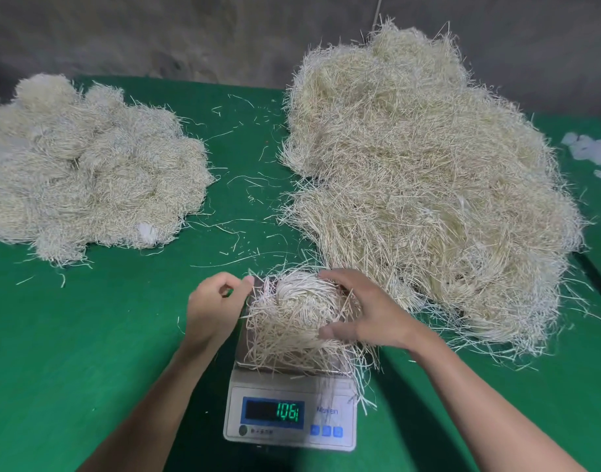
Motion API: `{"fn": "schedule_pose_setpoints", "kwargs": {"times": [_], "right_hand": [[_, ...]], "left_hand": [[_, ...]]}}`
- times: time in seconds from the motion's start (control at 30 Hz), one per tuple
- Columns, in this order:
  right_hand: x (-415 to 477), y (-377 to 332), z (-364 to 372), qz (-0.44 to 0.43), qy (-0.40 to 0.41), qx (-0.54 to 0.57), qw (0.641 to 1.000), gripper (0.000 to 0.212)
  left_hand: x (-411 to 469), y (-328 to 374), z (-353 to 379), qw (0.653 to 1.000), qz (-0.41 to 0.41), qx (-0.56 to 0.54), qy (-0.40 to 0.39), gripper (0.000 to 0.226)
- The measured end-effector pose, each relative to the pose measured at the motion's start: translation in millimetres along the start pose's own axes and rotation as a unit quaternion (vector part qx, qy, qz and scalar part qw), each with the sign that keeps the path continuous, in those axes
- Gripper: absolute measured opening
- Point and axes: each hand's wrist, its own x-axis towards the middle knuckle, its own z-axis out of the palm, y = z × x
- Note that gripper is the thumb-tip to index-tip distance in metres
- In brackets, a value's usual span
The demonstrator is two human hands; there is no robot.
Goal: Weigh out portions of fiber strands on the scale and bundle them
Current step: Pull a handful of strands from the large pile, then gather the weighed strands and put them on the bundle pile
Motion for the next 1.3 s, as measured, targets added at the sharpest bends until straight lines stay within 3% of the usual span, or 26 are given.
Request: {"fn": "schedule_pose_setpoints", "kwargs": {"times": [0.17,0.33,1.3], "right_hand": [[1,-9,-10,-0.021,0.061,0.042,0.997,0.095],[4,-19,-12,-0.056,0.099,0.037,0.993,0.080],[3,-19,-12,-0.058,0.079,0.038,0.994,0.077]], "left_hand": [[1,9,-5,0.995,0.022,0.026,0.092,0.007],[1,23,-6,0.996,0.048,0.003,0.071,0.038],[6,25,1,0.994,0.086,0.005,0.074,0.024]]}}
